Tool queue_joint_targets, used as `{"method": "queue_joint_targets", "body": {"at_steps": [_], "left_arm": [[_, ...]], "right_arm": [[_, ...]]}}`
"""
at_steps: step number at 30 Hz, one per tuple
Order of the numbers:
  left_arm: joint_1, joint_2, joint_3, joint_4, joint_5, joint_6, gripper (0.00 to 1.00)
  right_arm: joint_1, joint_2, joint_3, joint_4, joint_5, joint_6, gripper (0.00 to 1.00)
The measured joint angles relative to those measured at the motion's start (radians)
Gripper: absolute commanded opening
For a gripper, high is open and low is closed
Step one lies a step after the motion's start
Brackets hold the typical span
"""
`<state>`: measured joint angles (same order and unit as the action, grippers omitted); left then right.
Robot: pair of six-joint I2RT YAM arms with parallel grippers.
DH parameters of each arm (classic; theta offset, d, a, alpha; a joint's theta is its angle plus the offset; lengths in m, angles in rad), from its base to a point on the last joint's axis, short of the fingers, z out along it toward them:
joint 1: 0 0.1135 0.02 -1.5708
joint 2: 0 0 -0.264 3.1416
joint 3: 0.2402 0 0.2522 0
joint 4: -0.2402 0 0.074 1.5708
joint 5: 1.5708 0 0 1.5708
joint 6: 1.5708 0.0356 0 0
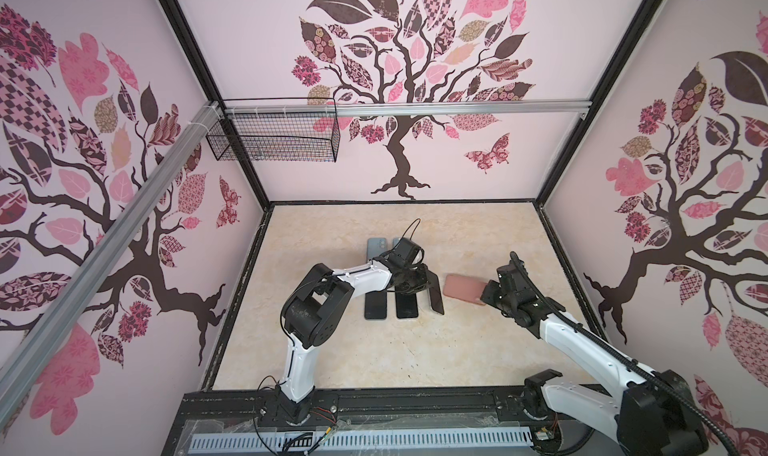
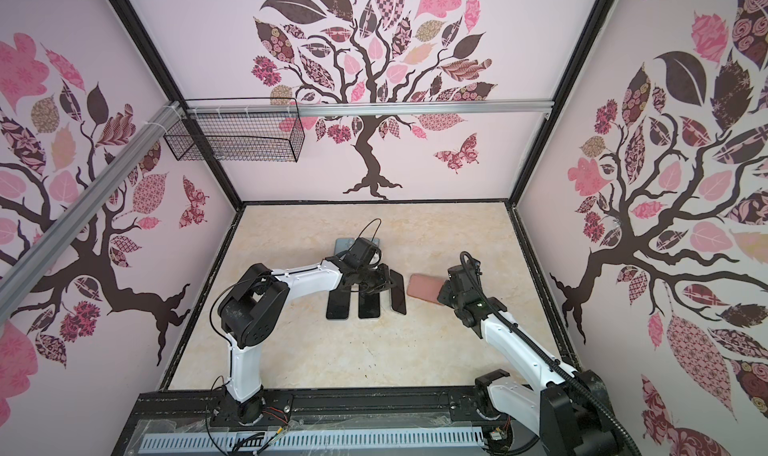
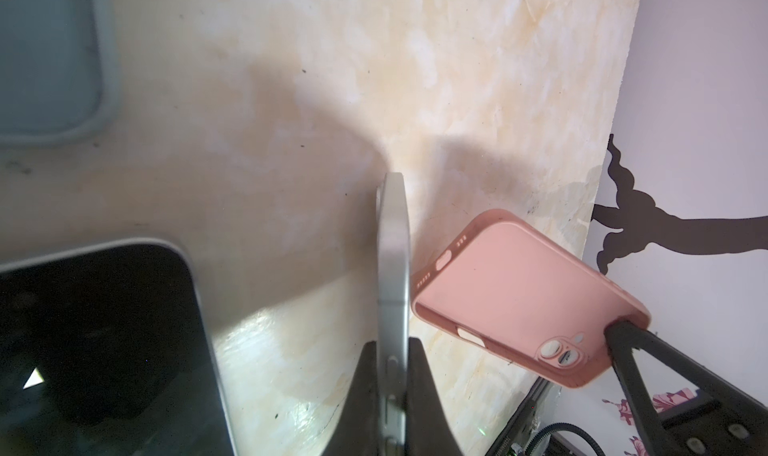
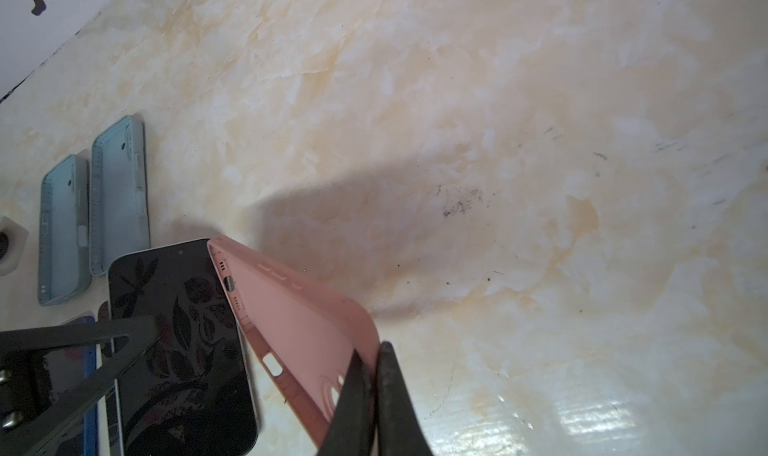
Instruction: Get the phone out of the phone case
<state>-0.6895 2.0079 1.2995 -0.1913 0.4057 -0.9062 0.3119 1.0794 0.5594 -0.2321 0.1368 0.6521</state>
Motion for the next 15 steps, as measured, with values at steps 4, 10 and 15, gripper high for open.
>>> {"method": "queue_joint_targets", "body": {"at_steps": [4,10,15], "left_arm": [[0.001,0.002,0.0,0.003,0.0,-0.006,0.07],[0.004,0.006,0.0,0.01,0.007,-0.009,0.13],[0.006,0.013,0.0,0.018,0.005,-0.011,0.19]], "right_arm": [[0.0,0.008,-0.007,0.01,-0.014,0.001,0.0],[0.0,0.015,-0.01,0.013,-0.011,0.0,0.0],[0.0,0.021,-0.011,0.013,-0.004,0.0,0.0]]}}
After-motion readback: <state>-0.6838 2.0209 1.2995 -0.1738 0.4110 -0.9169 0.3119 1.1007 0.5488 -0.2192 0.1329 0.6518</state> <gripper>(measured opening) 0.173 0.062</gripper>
